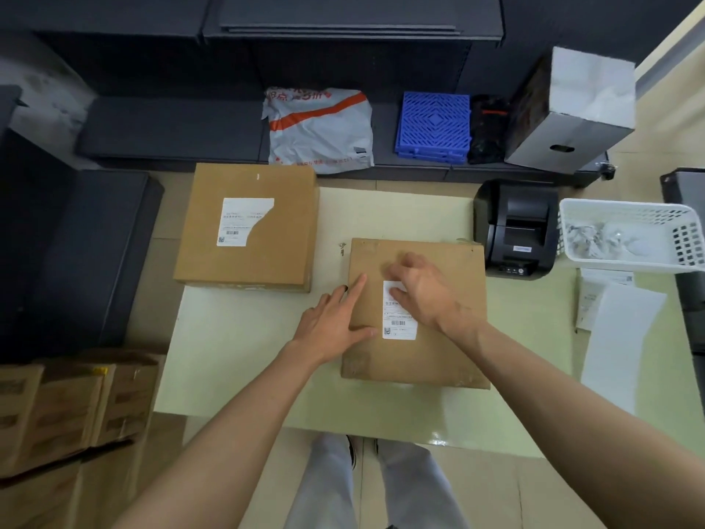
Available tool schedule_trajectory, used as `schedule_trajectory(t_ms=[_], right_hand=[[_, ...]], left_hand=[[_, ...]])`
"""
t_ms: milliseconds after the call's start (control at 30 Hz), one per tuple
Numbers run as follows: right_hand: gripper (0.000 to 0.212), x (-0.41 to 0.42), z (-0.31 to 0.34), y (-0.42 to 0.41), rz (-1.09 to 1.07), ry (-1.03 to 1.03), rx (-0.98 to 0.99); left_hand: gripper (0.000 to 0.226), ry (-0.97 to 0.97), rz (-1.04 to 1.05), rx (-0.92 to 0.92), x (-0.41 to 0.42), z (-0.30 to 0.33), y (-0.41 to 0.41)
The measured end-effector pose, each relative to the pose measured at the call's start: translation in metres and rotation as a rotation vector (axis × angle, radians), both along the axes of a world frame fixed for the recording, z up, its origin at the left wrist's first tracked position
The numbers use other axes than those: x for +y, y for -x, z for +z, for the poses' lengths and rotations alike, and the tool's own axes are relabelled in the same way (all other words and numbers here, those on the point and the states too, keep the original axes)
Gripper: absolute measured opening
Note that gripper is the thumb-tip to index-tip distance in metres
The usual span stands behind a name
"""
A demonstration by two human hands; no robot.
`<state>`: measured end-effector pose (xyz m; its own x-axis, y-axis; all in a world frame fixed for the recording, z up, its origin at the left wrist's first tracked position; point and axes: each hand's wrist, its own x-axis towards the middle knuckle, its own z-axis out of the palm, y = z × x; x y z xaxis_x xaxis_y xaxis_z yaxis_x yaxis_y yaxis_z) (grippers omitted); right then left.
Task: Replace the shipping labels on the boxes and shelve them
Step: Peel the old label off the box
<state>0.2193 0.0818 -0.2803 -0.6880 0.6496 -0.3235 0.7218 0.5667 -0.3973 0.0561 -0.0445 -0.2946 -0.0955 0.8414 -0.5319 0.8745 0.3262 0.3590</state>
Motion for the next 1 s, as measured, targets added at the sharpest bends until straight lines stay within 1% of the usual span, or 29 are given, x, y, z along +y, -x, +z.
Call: schedule_trajectory(t_ms=[100, 333, 500, 733, 867, 1000], right_hand=[[0.029, 0.001, -0.002, 0.003, 0.033, 0.006, -0.004], [0.017, 0.001, -0.002, 0.008, 0.035, -0.018, 0.005], [0.019, -0.001, -0.002, 0.011, 0.023, -0.021, -0.025], [0.012, -0.001, 0.000, 0.014, 0.009, -0.038, -0.026], [0.011, 0.004, 0.004, 0.015, 0.041, -0.016, -0.041], [0.010, 0.006, 0.006, 0.017, 0.012, -0.004, -0.042]], left_hand=[[0.098, -0.009, 0.037, -0.042, -0.003, -0.002, 0.001], [0.098, -0.004, 0.090, -0.126, -0.007, -0.006, 0.003], [0.097, -0.013, 0.107, -0.137, -0.009, -0.005, 0.002], [0.097, -0.011, 0.126, -0.144, -0.009, -0.003, 0.001], [0.098, -0.025, 0.184, -0.232, -0.008, 0.000, 0.002], [0.100, -0.046, 0.222, -0.270, -0.008, 0.000, 0.001]])
